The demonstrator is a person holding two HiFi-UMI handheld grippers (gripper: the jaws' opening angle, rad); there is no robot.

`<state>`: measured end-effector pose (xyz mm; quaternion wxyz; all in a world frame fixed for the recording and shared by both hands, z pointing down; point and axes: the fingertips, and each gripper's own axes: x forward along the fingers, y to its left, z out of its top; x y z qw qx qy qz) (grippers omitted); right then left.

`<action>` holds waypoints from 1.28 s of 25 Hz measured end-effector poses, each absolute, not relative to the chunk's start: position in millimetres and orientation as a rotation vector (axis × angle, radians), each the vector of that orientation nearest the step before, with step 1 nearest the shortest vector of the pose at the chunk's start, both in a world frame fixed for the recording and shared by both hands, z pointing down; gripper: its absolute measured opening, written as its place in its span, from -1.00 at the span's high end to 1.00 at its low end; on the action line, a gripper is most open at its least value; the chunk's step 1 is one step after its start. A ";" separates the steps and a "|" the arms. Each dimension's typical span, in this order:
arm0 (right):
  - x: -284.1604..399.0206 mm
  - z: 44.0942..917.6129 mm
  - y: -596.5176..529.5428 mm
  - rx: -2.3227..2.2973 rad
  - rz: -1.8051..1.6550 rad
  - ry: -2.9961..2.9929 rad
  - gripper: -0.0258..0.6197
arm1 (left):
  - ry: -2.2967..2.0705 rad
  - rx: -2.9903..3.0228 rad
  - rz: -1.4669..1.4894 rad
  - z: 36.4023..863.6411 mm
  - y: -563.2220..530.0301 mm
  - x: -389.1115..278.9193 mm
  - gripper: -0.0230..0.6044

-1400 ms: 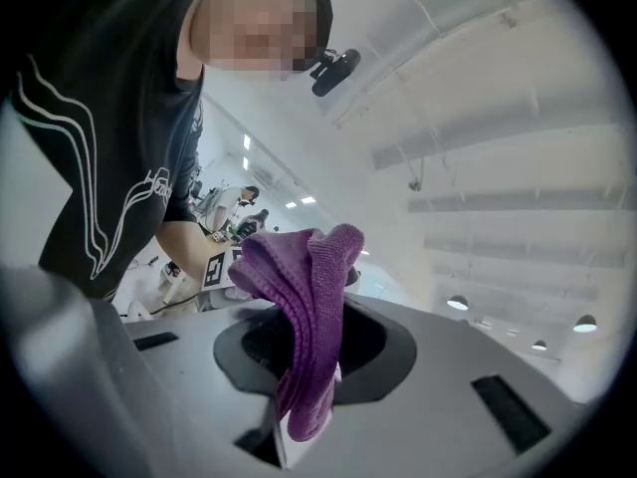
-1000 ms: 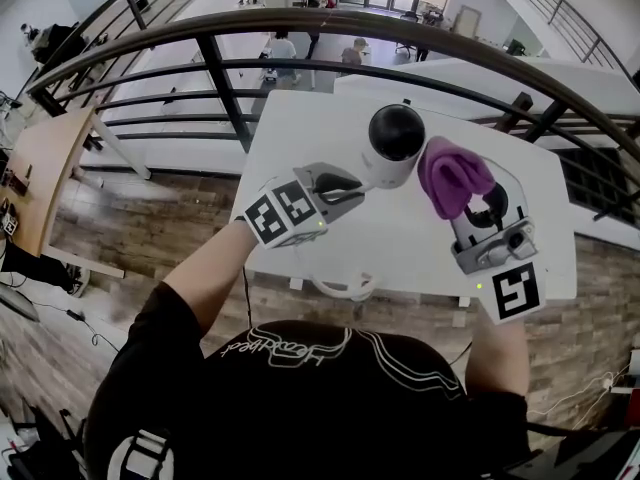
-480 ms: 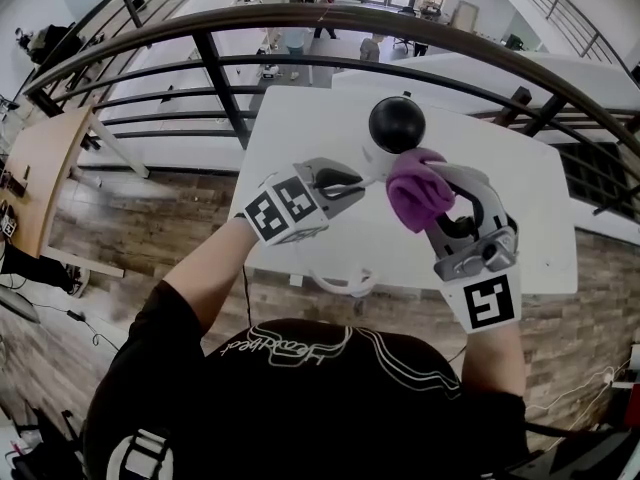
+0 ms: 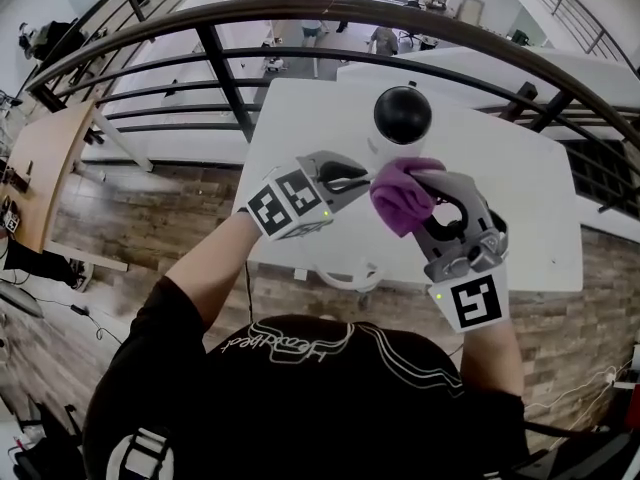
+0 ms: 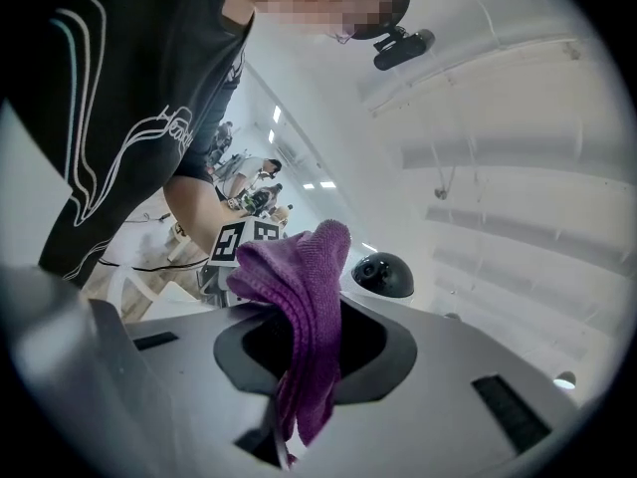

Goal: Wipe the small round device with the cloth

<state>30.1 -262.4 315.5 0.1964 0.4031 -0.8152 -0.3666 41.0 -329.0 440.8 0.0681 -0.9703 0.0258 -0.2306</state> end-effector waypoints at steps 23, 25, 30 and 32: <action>40.9 354.4 -248.0 1.034 -0.716 -2.583 0.73 | 0.087 -2.921 -0.670 439.4 -327.0 38.2 0.74; 45.7 352.3 -243.7 1.033 -0.707 -2.590 0.73 | 0.082 -2.917 -0.669 438.6 -327.3 39.2 0.74; 52.6 341.4 -233.9 1.144 -0.681 -2.597 0.73 | 0.007 -2.930 -0.671 440.8 -327.5 39.5 0.74; 48.7 334.7 -232.5 1.206 -0.686 -2.579 0.73 | -0.054 -2.960 -0.657 441.5 -327.3 36.8 0.74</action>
